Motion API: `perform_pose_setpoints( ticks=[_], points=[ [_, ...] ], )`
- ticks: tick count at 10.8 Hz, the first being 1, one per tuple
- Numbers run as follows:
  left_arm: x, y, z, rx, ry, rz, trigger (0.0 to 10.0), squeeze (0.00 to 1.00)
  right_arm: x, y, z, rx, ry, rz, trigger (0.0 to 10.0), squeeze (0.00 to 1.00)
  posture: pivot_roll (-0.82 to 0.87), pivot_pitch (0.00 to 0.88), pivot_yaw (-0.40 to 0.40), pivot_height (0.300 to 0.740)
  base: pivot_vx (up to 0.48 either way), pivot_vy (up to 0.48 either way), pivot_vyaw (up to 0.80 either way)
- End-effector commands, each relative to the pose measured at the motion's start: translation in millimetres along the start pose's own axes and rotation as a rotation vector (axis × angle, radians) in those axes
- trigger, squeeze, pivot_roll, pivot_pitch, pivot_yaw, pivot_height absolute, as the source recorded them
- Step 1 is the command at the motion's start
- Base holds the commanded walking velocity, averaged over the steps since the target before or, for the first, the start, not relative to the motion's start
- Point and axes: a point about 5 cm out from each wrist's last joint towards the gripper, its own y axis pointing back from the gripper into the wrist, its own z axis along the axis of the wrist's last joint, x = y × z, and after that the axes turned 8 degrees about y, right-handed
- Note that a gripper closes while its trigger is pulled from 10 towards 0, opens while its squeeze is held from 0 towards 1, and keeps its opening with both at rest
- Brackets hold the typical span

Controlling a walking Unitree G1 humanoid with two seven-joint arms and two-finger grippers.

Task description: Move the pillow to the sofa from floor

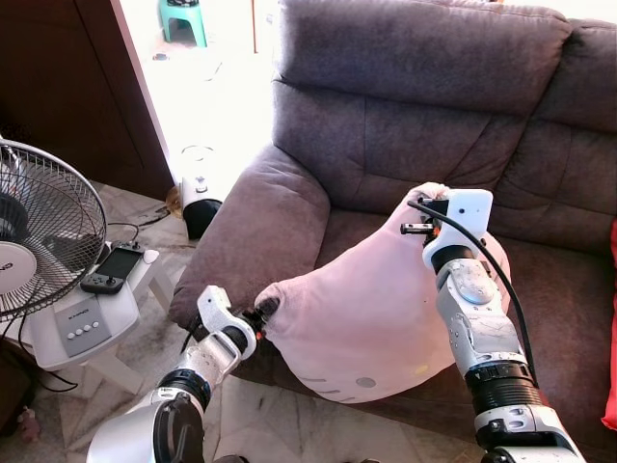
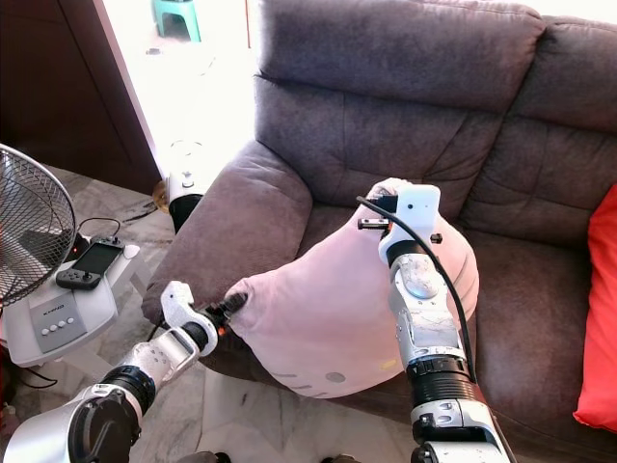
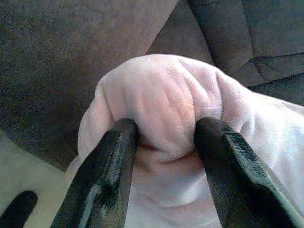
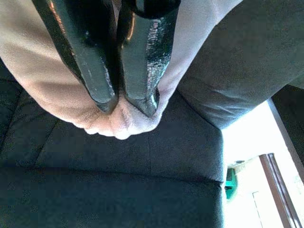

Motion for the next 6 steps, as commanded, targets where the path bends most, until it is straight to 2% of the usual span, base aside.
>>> perform_pose_setpoints(
  ticks=[1,2,3,4,6],
  points=[
    [5.5,0.8,-8.8,0.041,-0.002,0.034,10.0,0.0,-2.7,-3.2,22.3,-0.085,0.0,-0.008,10.0,0.0,-0.02,0.061,-0.053,0.74,0.0,0.0,0.0],
    [6.3,1.1,-9.0,0.049,-0.027,0.038,10.0,0.0,-2.5,-3.3,22.2,-0.084,-0.001,-0.008,10.0,0.0,-0.02,0.061,-0.053,0.74,0.0,0.0,0.0],
    [11.5,2.5,-11.3,0.068,-0.116,0.078,8.6,0.0,-2.5,-3.4,22.4,-0.085,-0.002,-0.009,10.0,0.0,-0.02,0.061,-0.053,0.74,0.0,0.0,0.0],
    [12.7,3.1,-13.0,0.069,-0.079,0.074,0.0,0.0,-2.8,-3.3,22.7,-0.087,-0.002,-0.01,10.0,0.0,-0.02,0.059,-0.055,0.74,0.0,0.0,0.0],
    [14.5,4.1,-13.7,0.07,-0.064,0.069,0.0,0.0,-3.0,-3.6,23.3,-0.088,-0.001,-0.01,10.0,0.0,-0.02,0.058,-0.058,0.74,0.0,0.0,0.0]
  ],
)
